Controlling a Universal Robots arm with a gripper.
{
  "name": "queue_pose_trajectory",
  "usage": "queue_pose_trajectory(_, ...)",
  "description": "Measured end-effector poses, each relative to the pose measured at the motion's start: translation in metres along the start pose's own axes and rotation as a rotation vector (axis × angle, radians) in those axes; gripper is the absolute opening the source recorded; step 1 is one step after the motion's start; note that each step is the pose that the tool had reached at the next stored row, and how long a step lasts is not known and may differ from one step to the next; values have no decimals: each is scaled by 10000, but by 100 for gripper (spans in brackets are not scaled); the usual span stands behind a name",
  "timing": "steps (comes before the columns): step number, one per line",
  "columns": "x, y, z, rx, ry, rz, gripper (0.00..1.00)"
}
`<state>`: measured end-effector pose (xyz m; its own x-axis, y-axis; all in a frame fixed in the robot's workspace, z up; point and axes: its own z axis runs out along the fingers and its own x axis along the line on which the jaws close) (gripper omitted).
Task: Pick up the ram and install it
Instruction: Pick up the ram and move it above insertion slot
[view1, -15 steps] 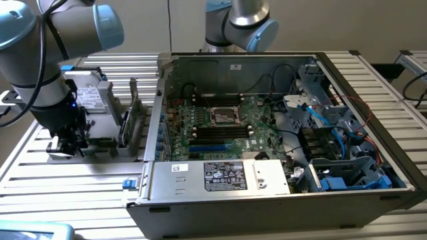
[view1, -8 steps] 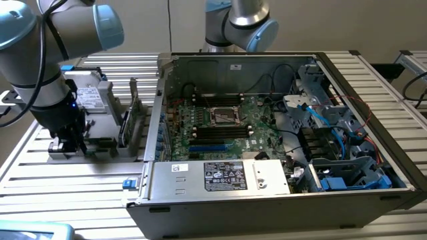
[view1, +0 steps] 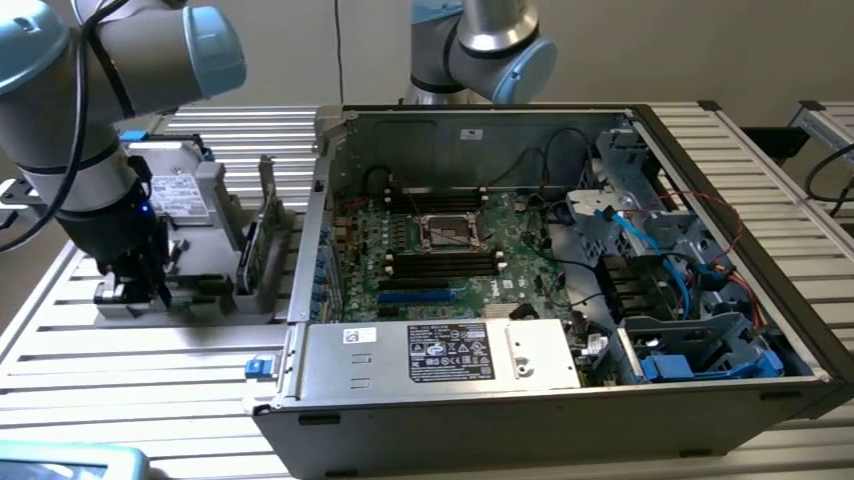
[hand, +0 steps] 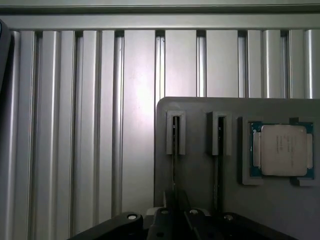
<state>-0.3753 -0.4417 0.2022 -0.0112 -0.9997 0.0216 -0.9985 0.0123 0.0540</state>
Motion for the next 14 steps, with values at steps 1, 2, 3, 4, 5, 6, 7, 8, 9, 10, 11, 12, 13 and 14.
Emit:
queue_pose_trajectory(1,1,7,-40,-1,1,0,14)
queue_pose_trajectory(2,2,14,-84,-1,1,0,14)
queue_pose_trajectory(3,3,21,-130,-3,2,0,14)
queue_pose_trajectory(4,4,29,-176,-2,2,1,14)
queue_pose_trajectory(5,5,38,-220,-3,2,1,14)
queue_pose_trajectory(6,6,46,-266,-3,3,1,14)
queue_pose_trajectory(7,7,54,-311,-2,2,0,14)
queue_pose_trajectory(8,9,61,-354,-1,1,0,14)
queue_pose_trajectory(9,11,67,-398,-2,2,-1,14)
queue_pose_trajectory(10,13,73,-447,-1,1,-1,14)
queue_pose_trajectory(11,15,78,-492,-2,2,0,14)
queue_pose_trajectory(12,18,82,-537,-2,2,0,14)
queue_pose_trajectory(13,20,86,-583,-2,1,1,14)
queue_pose_trajectory(14,23,89,-628,-3,3,2,14)
